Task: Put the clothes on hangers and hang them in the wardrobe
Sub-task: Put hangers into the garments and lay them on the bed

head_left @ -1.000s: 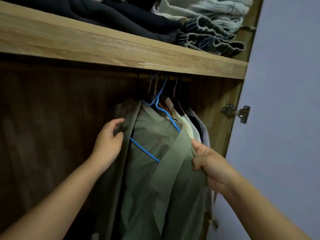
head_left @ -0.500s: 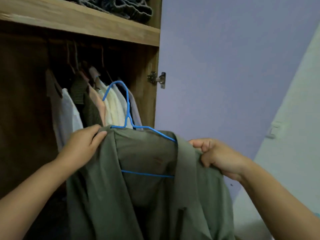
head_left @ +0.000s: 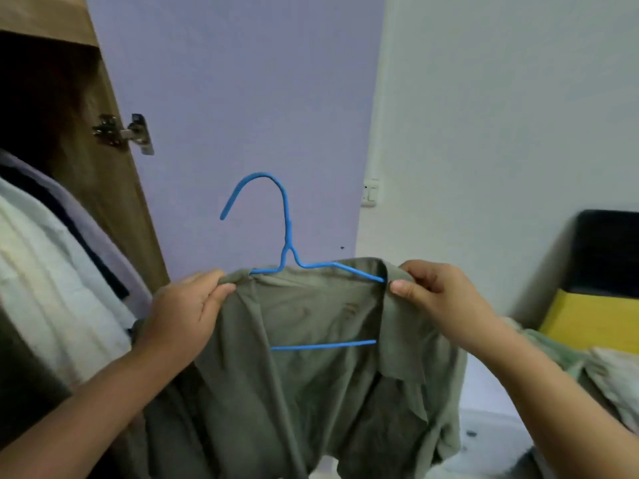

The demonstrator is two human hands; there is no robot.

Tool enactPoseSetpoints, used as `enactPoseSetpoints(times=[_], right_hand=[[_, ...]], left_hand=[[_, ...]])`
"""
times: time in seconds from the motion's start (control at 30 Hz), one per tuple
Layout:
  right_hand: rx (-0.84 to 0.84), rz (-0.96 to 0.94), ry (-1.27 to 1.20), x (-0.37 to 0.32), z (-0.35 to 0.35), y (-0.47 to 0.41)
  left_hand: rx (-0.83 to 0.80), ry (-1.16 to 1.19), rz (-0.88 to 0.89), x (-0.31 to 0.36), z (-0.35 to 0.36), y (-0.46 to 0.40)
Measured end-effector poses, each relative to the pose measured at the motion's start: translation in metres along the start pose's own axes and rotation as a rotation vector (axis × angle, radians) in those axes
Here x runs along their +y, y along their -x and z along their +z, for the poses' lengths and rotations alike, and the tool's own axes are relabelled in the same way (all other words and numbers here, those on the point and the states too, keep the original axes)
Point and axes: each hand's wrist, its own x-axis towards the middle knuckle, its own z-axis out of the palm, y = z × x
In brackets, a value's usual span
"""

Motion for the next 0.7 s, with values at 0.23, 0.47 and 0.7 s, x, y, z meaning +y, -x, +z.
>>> enactPoseSetpoints(times=[0.23, 0.47, 0.7], right_hand=[[0.336, 0.129, 0.200, 0.030, -0.064, 0.075], [0.555, 0.318, 0.274, 0.047, -0.146, 0.177], [0.650, 0.518, 0.336, 0.057, -0.218, 0.291]], left_hand=[[-0.120, 0.296, 0.191, 0.089, 0.063, -0.022], [-0.443, 0.552, 0.297, 0.188, 0.113, -0.038], [-0.491, 0.637, 0.420, 0.320, 0.160, -0.022]])
